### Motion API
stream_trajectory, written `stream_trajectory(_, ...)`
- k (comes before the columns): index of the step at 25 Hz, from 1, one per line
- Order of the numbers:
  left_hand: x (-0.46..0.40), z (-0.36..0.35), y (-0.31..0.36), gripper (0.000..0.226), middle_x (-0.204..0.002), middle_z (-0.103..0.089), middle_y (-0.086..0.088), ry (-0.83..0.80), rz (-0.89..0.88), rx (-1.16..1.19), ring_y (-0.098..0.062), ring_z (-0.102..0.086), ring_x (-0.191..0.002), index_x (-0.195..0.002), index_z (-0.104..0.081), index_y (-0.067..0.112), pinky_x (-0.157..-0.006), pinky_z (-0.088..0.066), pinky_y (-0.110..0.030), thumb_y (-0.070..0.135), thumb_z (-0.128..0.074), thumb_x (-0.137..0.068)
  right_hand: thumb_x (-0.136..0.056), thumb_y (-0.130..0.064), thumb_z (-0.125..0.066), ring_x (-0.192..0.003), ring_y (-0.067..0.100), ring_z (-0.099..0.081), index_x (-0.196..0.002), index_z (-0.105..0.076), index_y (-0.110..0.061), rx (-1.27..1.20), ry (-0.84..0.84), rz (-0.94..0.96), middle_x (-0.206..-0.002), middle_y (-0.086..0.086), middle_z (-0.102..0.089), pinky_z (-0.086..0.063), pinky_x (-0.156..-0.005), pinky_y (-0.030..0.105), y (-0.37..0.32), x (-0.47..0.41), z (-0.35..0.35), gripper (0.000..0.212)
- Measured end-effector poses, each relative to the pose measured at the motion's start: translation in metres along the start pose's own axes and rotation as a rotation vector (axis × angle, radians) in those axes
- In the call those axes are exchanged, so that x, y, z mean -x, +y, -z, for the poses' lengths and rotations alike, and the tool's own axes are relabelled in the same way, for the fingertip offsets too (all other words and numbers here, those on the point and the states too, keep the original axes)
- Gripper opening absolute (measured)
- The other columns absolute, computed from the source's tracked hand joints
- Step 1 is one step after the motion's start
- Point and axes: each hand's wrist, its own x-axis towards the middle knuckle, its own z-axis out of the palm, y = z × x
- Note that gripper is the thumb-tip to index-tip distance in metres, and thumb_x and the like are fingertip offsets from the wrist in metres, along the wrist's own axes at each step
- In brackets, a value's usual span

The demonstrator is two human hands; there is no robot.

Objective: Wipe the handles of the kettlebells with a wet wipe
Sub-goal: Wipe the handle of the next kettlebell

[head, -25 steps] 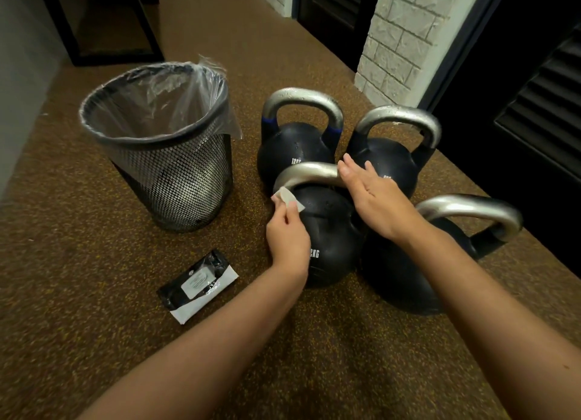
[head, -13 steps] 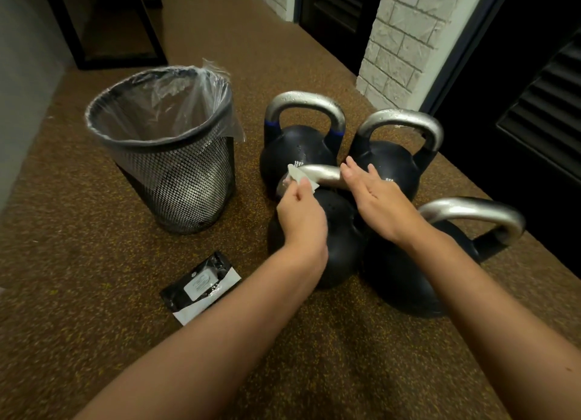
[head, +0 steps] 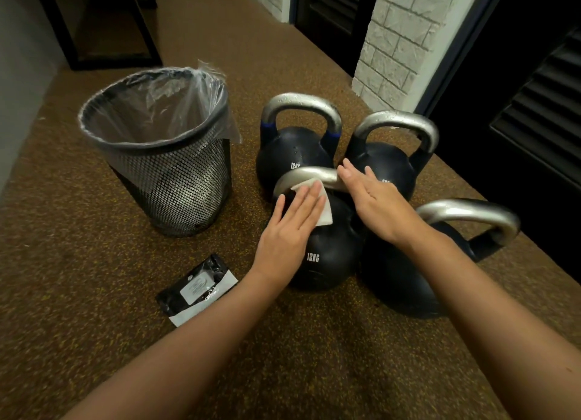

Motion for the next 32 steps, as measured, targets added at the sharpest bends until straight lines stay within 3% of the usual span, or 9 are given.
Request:
stream_trajectory(4,-0.027,0.008,-0.014,0.049,-0.147,-0.035,-0.011,0.029,-0.022,-0.007,-0.026,-0.030,-0.138,-0.139,-0.038,0.008,-0.112,-0.025,-0.046,0.007,-0.037,-0.090,-0.097,-0.051,-0.018,-0.145,0.011,-0.001,-0.146,-0.025,-0.030,-0.026,0.018,-0.028,-0.154,-0.016,-0.019,0.000,-0.113,0.027,0.000,-0.001,0.000,0.054)
stream_trajectory(9,-0.064,0.019,-0.039,0.043,-0.133,-0.053,-0.013,-0.079,-0.052,0.251,-0.029,-0.045,-0.128,-0.130,-0.050,0.006,-0.108,-0.032,-0.051,0.005,-0.045,-0.087,-0.098,-0.048,-0.019,-0.145,0.012,-0.012,-0.141,-0.039,-0.028,-0.102,0.050,-0.106,-0.150,-0.010,-0.033,-0.007,-0.118,0.032,-0.005,-0.004,0.002,0.052)
stream_trajectory(15,-0.050,0.028,-0.029,0.051,-0.141,-0.046,-0.007,-0.135,-0.302,0.114,-0.024,-0.039,-0.133,-0.130,-0.051,0.011,-0.108,-0.030,-0.042,0.008,-0.033,-0.083,-0.098,-0.051,-0.017,-0.137,0.004,-0.029,-0.134,-0.050,-0.020,-0.187,0.061,-0.235,-0.142,-0.011,-0.044,-0.011,-0.104,0.015,-0.019,-0.005,0.019,0.058)
stream_trajectory(19,-0.076,0.039,-0.041,0.036,-0.127,-0.058,-0.005,-0.248,-0.037,0.335,-0.019,-0.050,-0.122,-0.126,-0.055,0.013,-0.110,-0.026,-0.035,0.013,-0.041,-0.093,-0.096,-0.056,-0.015,-0.135,0.006,-0.034,-0.130,-0.055,-0.022,-0.203,0.053,-0.238,-0.139,-0.013,-0.048,-0.014,-0.117,0.028,-0.012,-0.017,0.025,0.062)
stream_trajectory(22,-0.110,0.051,-0.037,0.021,-0.094,-0.062,-0.008,-0.465,0.274,0.559,-0.024,-0.058,-0.093,-0.096,-0.061,0.010,-0.087,-0.044,-0.037,0.020,-0.042,-0.097,-0.094,-0.058,-0.019,-0.131,0.006,-0.040,-0.130,-0.054,-0.022,-0.244,0.061,-0.232,-0.137,-0.012,-0.050,-0.019,-0.117,0.032,-0.004,-0.033,0.027,0.062)
stream_trajectory(25,-0.145,0.058,-0.036,0.027,-0.075,-0.055,-0.004,-0.503,0.445,0.749,-0.017,-0.053,-0.075,-0.078,-0.056,0.012,-0.071,-0.042,-0.034,0.021,-0.040,-0.098,-0.096,-0.047,-0.036,-0.119,0.009,-0.054,-0.131,-0.051,-0.015,-0.700,0.042,-0.249,-0.133,-0.001,-0.057,-0.034,-0.108,0.029,-0.006,-0.049,0.035,0.051)
stream_trajectory(28,-0.176,0.062,-0.030,0.026,-0.090,-0.063,-0.007,-0.462,0.498,0.962,-0.019,-0.059,-0.087,-0.095,-0.064,0.013,-0.074,-0.050,-0.034,0.022,-0.040,-0.098,-0.094,-0.036,-0.047,-0.098,0.015,-0.067,-0.117,-0.061,-0.016,-0.952,-0.095,-0.223,-0.114,0.006,-0.069,-0.047,-0.092,0.029,-0.009,-0.059,0.055,0.033)
stream_trajectory(30,-0.192,0.061,-0.025,0.026,-0.096,-0.064,-0.003,-0.452,0.552,1.068,-0.015,-0.060,-0.091,-0.110,-0.062,0.013,-0.069,-0.051,-0.028,0.023,-0.041,-0.098,-0.092,-0.031,-0.053,-0.100,0.024,-0.068,-0.113,-0.061,-0.015,-0.976,-0.123,-0.239,-0.110,0.009,-0.070,-0.050,-0.093,0.035,-0.008,-0.065,0.068,0.028)
stream_trajectory(32,-0.205,0.057,-0.019,0.021,-0.090,-0.063,0.003,-0.410,0.580,1.073,-0.010,-0.058,-0.085,-0.108,-0.062,0.017,-0.064,-0.047,-0.022,0.022,-0.045,-0.097,-0.091,-0.024,-0.056,-0.093,0.025,-0.069,-0.109,-0.061,-0.014,-0.994,-0.099,-0.259,-0.102,0.009,-0.071,-0.051,-0.090,0.038,-0.004,-0.073,0.080,0.022)
